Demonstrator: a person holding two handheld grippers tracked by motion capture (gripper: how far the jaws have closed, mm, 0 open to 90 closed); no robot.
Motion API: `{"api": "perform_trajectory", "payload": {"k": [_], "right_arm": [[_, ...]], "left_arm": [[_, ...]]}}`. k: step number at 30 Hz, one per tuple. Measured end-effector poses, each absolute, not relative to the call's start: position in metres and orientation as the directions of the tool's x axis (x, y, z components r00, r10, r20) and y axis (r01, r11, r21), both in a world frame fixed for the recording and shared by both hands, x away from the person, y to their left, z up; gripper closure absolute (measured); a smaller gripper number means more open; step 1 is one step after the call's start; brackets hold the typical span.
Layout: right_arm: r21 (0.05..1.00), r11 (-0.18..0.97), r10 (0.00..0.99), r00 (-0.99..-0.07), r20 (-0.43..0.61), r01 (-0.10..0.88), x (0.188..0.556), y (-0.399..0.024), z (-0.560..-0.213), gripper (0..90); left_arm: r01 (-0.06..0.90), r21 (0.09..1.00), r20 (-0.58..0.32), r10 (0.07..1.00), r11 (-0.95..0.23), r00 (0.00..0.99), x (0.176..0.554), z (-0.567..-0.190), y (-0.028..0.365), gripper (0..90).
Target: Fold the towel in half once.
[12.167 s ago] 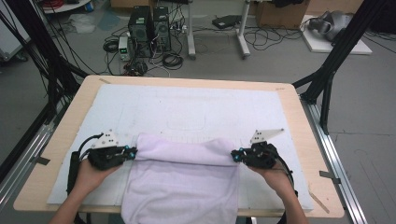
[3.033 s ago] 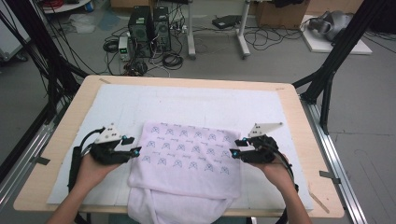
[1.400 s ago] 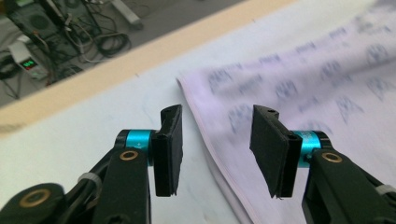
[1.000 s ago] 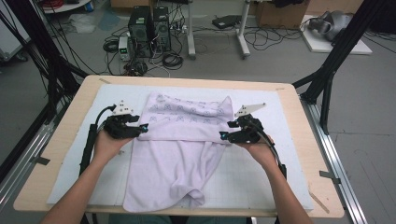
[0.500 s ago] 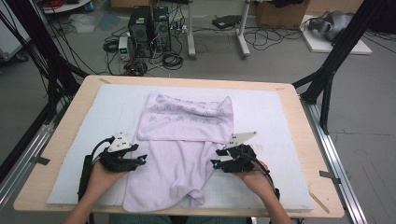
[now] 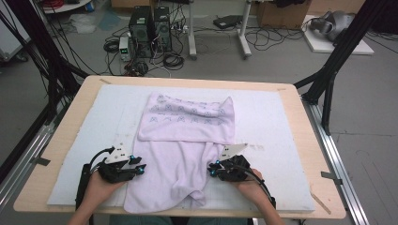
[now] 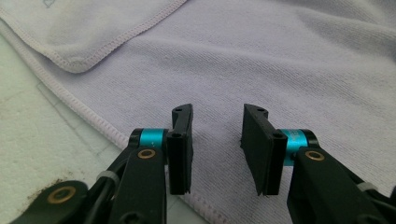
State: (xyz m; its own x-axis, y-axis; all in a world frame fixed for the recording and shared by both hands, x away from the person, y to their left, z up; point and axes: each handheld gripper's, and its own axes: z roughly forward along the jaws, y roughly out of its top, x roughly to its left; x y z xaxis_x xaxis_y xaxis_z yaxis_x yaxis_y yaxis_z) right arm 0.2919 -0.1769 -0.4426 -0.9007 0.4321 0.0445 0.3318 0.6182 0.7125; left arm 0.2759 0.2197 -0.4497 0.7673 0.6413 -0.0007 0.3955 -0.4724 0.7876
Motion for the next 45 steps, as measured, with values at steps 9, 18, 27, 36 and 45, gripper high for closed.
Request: {"api": "perform_trajectory", "payload": {"k": [9,18,27,36,45], "right_arm": [[0.7,0.635,0.434,-0.901,0.026,0.326,0.288,-0.192,-0.432,87.5],[0.732,0.578,0.5,-0.865,0.03,0.36,0.294,-0.229,-0.41,74.9],[0.764,0.562,0.419,-0.905,0.068,0.318,0.267,-0.209,-0.422,67.3],[0.718,0.623,0.389,-0.919,0.059,0.31,0.261,-0.188,-0.444,79.7],[0.693,0.655,0.38,-0.924,0.042,0.301,0.263,-0.211,-0.424,88.1]], "left_arm": [[0.395,0.787,0.006,0.647,-0.473,0.762,0.275,-0.449,0.219,65.4],[0.399,0.785,0.013,0.657,-0.474,0.754,0.275,-0.449,0.218,61.9],[0.387,0.789,0.011,0.641,-0.477,0.767,0.263,-0.444,0.218,53.9],[0.388,0.777,0.021,0.637,-0.495,0.771,0.26,-0.447,0.219,53.8],[0.394,0.778,0.008,0.635,-0.489,0.772,0.262,-0.448,0.221,53.8]]}}
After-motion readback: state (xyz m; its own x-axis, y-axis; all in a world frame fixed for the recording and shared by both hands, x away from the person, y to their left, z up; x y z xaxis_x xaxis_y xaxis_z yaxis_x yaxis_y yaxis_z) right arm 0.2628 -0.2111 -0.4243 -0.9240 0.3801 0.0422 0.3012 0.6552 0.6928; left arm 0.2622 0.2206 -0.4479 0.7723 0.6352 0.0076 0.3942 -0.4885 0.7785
